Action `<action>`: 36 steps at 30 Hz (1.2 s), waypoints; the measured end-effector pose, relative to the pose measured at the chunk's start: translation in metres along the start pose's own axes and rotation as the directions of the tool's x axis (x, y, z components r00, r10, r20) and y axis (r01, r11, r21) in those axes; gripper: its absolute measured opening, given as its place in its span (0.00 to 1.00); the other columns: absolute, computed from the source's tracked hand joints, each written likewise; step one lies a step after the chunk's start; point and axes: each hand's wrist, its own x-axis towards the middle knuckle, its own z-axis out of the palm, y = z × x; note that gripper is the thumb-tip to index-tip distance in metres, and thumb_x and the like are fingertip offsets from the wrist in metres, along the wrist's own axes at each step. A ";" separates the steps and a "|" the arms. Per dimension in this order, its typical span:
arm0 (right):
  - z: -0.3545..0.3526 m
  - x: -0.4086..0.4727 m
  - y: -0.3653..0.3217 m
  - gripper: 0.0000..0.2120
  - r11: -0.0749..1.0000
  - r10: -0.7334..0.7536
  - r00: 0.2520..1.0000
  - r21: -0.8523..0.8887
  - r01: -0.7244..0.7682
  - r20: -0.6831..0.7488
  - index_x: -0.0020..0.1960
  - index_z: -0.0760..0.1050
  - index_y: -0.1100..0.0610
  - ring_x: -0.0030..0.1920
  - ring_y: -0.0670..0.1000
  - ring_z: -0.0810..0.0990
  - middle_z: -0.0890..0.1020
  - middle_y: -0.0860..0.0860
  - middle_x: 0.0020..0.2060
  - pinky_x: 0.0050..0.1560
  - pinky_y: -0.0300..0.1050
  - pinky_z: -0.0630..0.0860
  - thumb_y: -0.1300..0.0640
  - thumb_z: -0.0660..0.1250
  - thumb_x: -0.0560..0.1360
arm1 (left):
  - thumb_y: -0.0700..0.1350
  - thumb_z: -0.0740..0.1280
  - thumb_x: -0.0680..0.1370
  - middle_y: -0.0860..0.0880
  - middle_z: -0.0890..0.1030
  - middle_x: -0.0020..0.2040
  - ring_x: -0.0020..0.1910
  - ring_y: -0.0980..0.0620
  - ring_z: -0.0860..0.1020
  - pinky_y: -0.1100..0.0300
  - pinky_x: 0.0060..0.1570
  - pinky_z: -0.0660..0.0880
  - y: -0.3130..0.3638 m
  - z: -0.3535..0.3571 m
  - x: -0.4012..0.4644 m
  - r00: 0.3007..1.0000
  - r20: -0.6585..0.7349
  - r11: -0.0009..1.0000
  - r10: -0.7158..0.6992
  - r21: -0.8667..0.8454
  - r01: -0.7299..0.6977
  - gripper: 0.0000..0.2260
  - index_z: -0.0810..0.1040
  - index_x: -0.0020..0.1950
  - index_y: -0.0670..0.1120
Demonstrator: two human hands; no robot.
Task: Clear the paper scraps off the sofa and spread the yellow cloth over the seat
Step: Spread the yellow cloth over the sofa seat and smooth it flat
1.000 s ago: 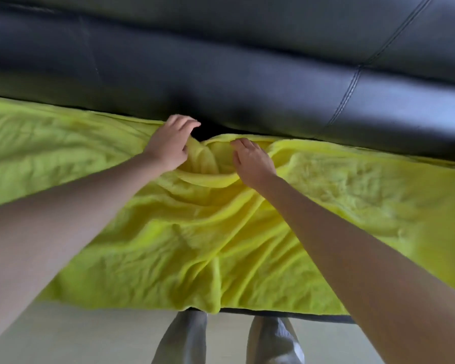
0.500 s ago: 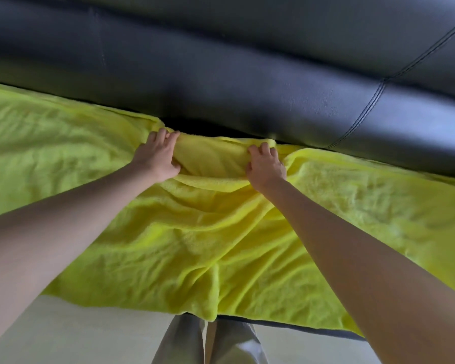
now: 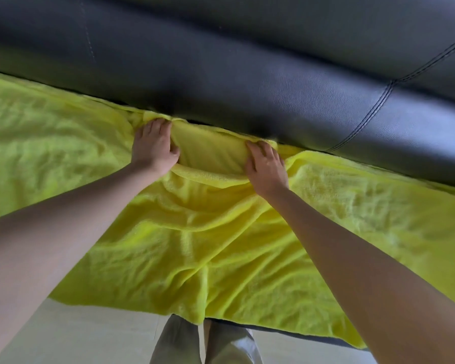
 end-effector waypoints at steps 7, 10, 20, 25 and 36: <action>-0.026 -0.013 0.042 0.11 0.954 -0.247 0.969 -0.179 0.242 -0.005 0.57 0.78 0.56 0.59 0.55 0.75 0.79 0.53 0.55 0.61 0.52 0.68 0.60 0.61 0.76 | 0.41 0.63 0.77 0.49 0.76 0.54 0.57 0.49 0.73 0.55 0.56 0.71 -0.004 -0.014 -0.026 0.850 0.073 0.852 0.521 -0.102 -0.514 0.10 0.74 0.57 0.45; -0.036 -0.020 0.050 0.12 0.900 -0.314 0.943 -0.283 0.332 0.107 0.58 0.77 0.55 0.59 0.55 0.75 0.79 0.52 0.54 0.64 0.52 0.64 0.56 0.61 0.77 | 0.44 0.62 0.79 0.52 0.73 0.61 0.62 0.52 0.70 0.59 0.57 0.69 -0.011 -0.018 -0.033 0.827 0.188 0.848 0.529 -0.077 -0.525 0.13 0.72 0.63 0.47; -0.053 -0.020 0.043 0.07 0.947 -0.243 0.960 -0.249 0.204 -0.138 0.49 0.79 0.59 0.49 0.58 0.78 0.81 0.55 0.46 0.50 0.51 0.73 0.63 0.68 0.71 | 0.54 0.64 0.77 0.53 0.75 0.60 0.48 0.51 0.78 0.55 0.39 0.77 -0.031 -0.043 -0.034 0.858 0.404 0.919 0.317 0.093 -0.383 0.19 0.65 0.65 0.52; -0.057 -0.019 0.031 0.09 0.995 0.030 0.984 -0.086 -0.046 -0.175 0.56 0.73 0.58 0.34 0.55 0.73 0.80 0.55 0.39 0.35 0.42 0.67 0.60 0.60 0.78 | 0.53 0.63 0.78 0.49 0.79 0.56 0.46 0.48 0.79 0.54 0.43 0.78 -0.031 -0.049 -0.029 0.918 0.295 0.950 0.267 0.078 -0.301 0.18 0.74 0.66 0.47; -0.036 -0.006 0.018 0.18 0.977 0.141 0.984 0.173 -0.122 -0.106 0.67 0.69 0.55 0.54 0.55 0.79 0.79 0.53 0.59 0.42 0.42 0.71 0.60 0.61 0.77 | 0.45 0.66 0.76 0.42 0.67 0.67 0.56 0.39 0.77 0.53 0.59 0.72 -0.008 -0.043 0.015 0.859 0.031 0.758 -0.511 -0.455 0.467 0.18 0.72 0.65 0.44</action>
